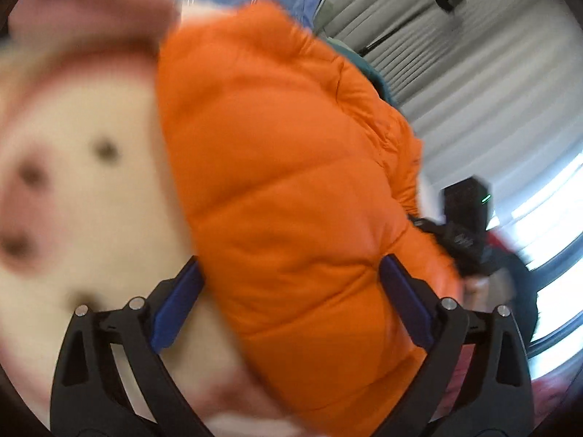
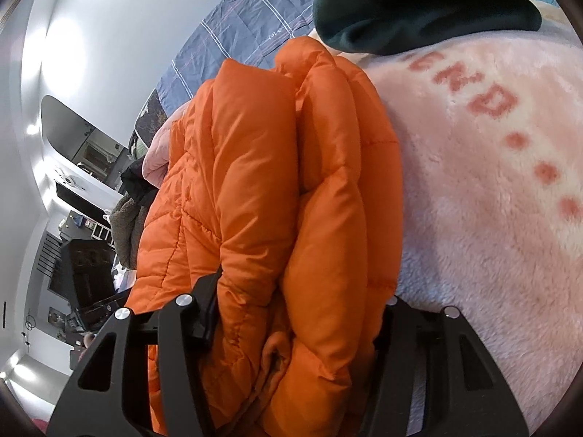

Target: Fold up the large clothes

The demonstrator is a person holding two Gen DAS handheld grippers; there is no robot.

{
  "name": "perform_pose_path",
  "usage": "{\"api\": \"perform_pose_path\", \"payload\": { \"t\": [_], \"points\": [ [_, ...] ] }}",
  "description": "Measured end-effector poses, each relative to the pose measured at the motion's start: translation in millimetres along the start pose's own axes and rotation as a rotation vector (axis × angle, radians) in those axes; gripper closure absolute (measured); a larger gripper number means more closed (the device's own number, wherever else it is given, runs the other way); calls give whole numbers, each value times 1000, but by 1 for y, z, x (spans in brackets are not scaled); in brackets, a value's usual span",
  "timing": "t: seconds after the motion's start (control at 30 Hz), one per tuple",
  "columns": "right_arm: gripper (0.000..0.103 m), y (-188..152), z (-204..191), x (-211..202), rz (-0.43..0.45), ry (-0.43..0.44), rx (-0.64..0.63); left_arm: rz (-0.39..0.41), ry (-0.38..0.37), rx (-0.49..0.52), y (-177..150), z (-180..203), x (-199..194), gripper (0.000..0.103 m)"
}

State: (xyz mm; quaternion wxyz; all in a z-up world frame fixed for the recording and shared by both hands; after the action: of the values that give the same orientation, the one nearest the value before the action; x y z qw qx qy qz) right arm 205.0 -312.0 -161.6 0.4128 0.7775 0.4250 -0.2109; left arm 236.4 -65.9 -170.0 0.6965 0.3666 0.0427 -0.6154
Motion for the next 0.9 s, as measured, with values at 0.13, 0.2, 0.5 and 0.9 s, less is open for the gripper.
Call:
{"api": "perform_pose_path", "payload": {
  "t": [0.13, 0.2, 0.5, 0.9],
  "points": [
    [61, 4, -14, -6, 34, -8, -35, 19, 6, 48, 6, 16, 10, 17],
    [66, 8, -25, -14, 66, -5, -63, 59, 67, 154, 12, 38, 1, 37],
    [68, 115, -106, -54, 282, 72, -197, 266, 204, 524, 106, 136, -66, 42],
    [68, 265, -98, 47, 301, -66, -138, 332, 263, 473, 284, 55, -18, 42]
  ]
}}
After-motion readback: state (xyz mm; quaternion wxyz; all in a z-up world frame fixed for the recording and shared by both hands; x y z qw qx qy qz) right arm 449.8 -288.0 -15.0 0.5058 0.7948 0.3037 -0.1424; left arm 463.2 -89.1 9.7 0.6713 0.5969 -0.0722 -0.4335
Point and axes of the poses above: each gripper's, at about its wrist camera, not at the fingertips, and x roughly the way its jaws point, z to its right, y to its top, the point moved 8 cm from there along x, roughly the way its jaws point, and after that the axes turned 3 degrees about -y, right-handed, at the moved point
